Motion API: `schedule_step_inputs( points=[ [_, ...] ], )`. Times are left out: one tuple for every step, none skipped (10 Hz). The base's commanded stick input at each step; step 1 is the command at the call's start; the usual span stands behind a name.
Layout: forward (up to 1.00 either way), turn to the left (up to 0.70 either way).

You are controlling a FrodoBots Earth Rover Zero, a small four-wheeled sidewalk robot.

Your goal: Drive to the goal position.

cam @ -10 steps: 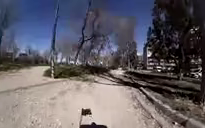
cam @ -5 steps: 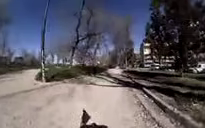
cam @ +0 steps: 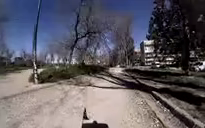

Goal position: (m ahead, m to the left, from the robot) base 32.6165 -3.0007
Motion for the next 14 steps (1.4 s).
schedule_step_inputs(
  points=[
    [1.0, 0.0],
    [1.0, 0.0],
    [1.0, 0.0],
    [1.0, 0.0],
    [1.0, 0.0],
    [1.0, 0.0],
    [1.0, -0.05],
    [1.0, -0.13],
    [1.0, -0.33],
    [1.0, -0.3],
    [1.0, -0.27],
    [1.0, -0.21],
    [1.0, -0.07],
    [1.0, 0.0]
  ],
)
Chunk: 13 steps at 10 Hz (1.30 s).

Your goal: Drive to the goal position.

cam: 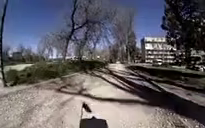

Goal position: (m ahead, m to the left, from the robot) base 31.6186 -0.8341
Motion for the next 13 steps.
schedule_step_inputs(
  points=[
    [1.0, 0.0],
    [1.0, 0.0],
    [1.0, 0.0],
    [1.0, 0.0],
    [1.0, 0.0],
    [1.0, 0.0],
    [1.0, 0.0],
    [0.99, 0.0],
    [0.98, 0.0],
    [0.98, 0.0],
    [0.98, 0.0],
    [0.98, 0.0],
    [0.92, 0.0]
  ],
)
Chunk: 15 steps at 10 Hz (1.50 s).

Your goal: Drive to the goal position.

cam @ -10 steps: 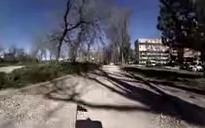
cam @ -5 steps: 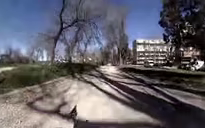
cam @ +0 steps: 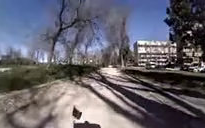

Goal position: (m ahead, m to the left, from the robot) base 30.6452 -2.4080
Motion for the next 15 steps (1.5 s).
schedule_step_inputs(
  points=[
    [0.79, 0.0],
    [0.49, 0.0],
    [0.0, 0.0],
    [0.0, 0.0],
    [0.0, 0.0],
    [0.0, 0.0],
    [0.0, 0.0],
    [0.0, 0.0],
    [0.0, 0.0],
    [0.0, 0.0],
    [0.0, 0.0],
    [0.01, 0.0],
    [0.15, 0.0],
    [0.28, 0.0],
    [0.65, 0.0]
  ],
)
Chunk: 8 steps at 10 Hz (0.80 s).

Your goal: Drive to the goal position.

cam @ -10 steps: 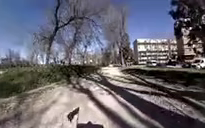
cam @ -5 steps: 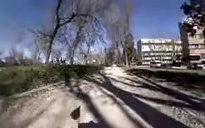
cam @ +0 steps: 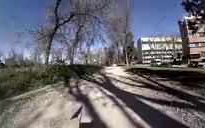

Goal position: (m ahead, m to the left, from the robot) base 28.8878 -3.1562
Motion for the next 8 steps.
schedule_step_inputs(
  points=[
    [0.98, 0.0],
    [0.98, 0.0],
    [0.98, 0.0],
    [0.98, 0.0],
    [0.98, 0.0],
    [0.98, 0.0],
    [0.98, 0.0],
    [0.98, 0.0]
  ],
)
